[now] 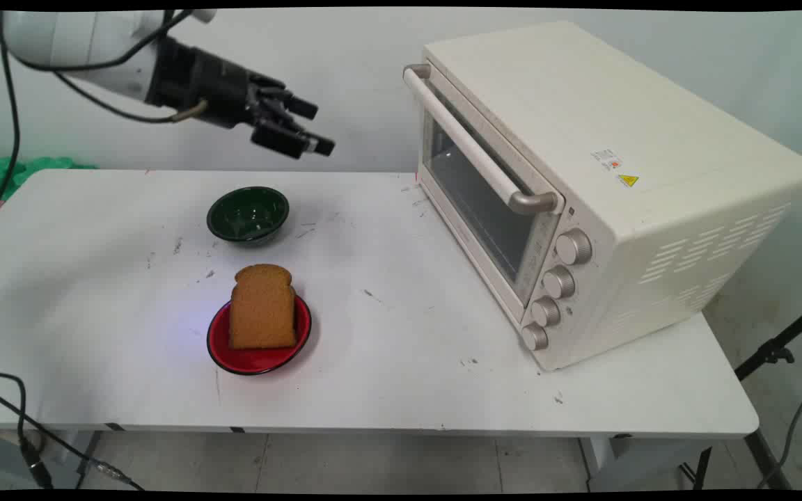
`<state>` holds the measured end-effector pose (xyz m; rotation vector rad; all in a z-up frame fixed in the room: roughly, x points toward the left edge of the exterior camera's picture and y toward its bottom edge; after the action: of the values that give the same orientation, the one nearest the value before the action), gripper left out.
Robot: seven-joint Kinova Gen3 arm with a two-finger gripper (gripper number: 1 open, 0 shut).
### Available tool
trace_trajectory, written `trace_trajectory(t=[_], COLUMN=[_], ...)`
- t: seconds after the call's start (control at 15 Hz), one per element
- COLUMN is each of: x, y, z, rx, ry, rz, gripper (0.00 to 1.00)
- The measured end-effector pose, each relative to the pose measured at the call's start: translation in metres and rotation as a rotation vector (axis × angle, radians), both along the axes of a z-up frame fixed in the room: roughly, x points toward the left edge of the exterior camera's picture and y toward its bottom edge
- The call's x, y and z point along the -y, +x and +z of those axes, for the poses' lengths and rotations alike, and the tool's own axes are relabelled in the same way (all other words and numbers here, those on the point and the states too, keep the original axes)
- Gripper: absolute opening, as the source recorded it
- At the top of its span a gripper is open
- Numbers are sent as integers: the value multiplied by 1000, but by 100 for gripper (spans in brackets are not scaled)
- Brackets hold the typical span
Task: Open the oven
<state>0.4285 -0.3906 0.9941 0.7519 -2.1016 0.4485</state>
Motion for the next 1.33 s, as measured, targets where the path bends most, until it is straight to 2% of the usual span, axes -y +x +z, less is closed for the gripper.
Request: trace_trajectory(t=[0.4,0.47,0.93,1.33], x=[17,20,48,73], y=[-38,-43,-87,-118], z=[19,22,38,37], rx=[-13,-14,-14,5], ry=[-16,-20,-46,-46], rz=[13,14,44,69], gripper=[100,0,0,0])
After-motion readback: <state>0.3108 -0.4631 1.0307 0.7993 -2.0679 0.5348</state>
